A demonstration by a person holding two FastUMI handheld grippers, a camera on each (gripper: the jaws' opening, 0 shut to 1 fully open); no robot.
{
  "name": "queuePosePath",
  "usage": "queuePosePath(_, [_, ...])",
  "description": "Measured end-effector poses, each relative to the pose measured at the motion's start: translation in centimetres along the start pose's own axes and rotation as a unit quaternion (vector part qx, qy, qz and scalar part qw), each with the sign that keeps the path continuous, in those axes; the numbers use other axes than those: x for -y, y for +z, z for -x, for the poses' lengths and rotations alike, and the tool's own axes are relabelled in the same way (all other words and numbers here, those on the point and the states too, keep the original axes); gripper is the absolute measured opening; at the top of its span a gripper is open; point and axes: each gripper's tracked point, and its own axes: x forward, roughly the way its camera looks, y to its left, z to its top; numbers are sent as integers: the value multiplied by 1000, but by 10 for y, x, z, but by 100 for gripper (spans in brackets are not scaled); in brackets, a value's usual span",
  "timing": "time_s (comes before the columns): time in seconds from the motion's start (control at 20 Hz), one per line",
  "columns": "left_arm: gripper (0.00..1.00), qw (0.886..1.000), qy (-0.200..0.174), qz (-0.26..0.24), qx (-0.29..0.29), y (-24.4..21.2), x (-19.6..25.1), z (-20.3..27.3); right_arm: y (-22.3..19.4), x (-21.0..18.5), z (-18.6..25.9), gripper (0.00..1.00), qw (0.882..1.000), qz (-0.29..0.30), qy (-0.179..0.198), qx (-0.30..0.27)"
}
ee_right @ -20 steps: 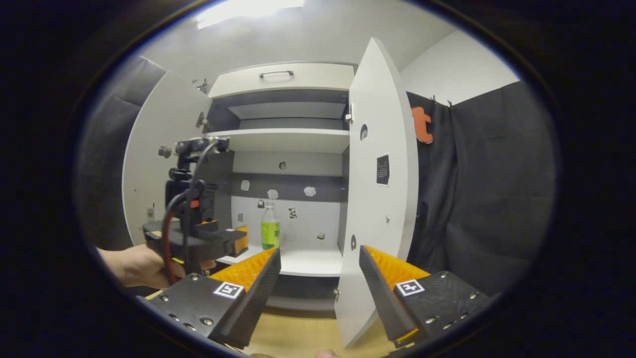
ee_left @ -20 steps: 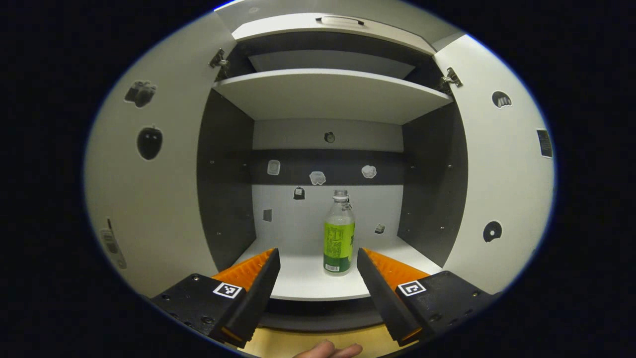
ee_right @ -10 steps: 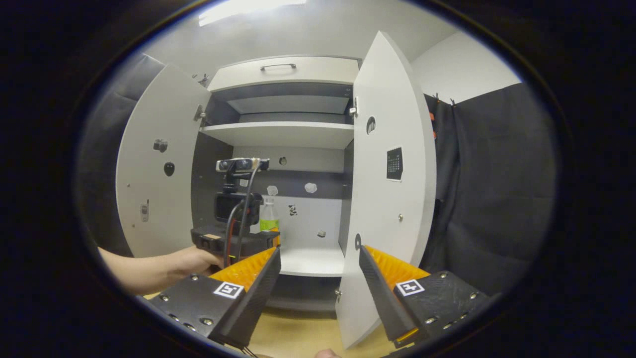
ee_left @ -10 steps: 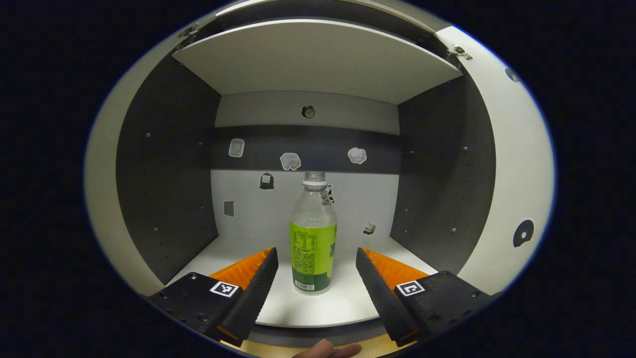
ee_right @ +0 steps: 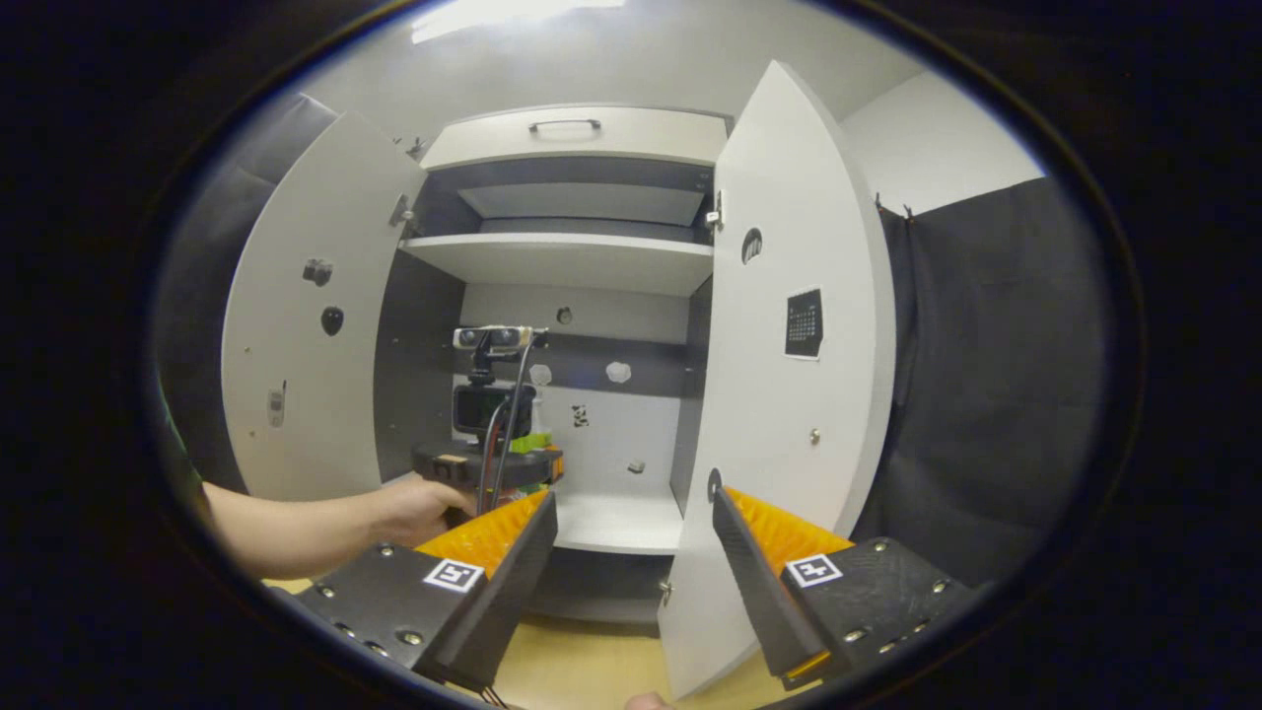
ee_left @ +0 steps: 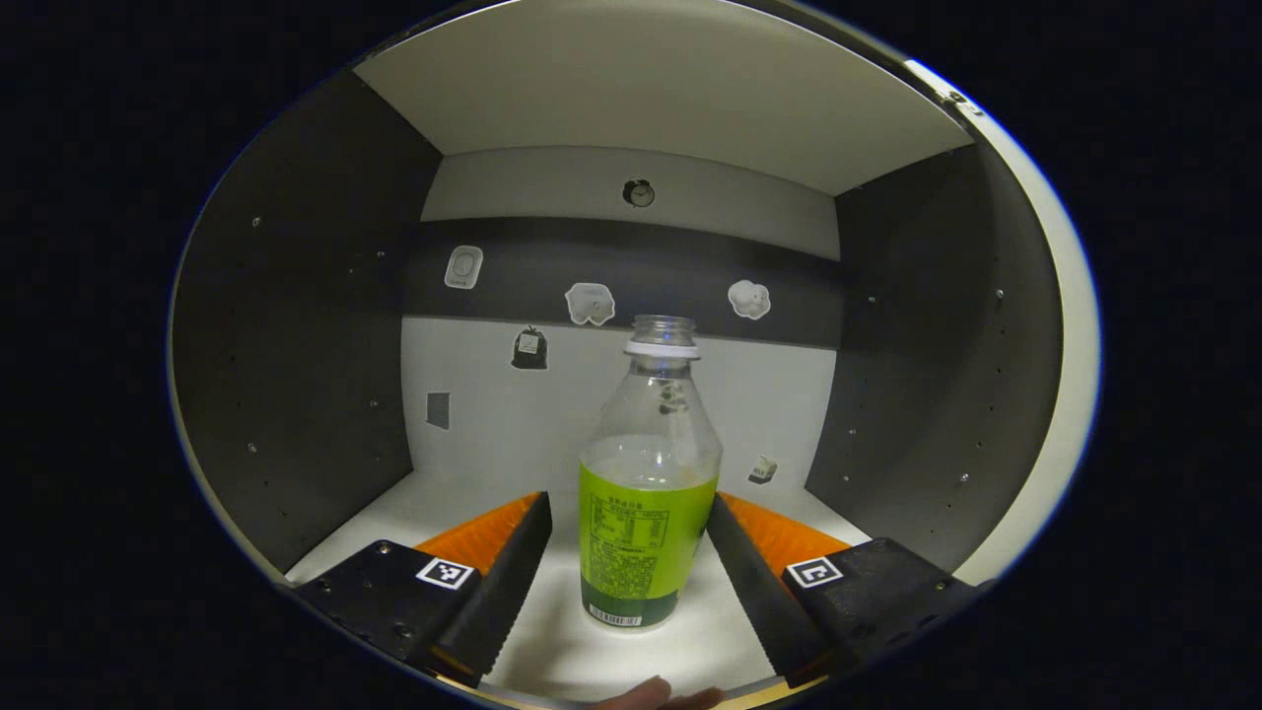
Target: Grasp the bottle in the cabinet with the left hand and place it on the coaster, then close the right door with the right hand and the left door with the left hand.
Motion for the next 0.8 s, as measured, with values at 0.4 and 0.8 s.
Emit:
queuePosePath(0.4, [79,999,-24,-40,-19,-3,12,2,-4,-1,9,94,1000,-6,10,-7])
queuePosePath(0.8, [78,997,-42,-59,26,30,21,74,-5,-2,36,94,999,-21,25,-3])
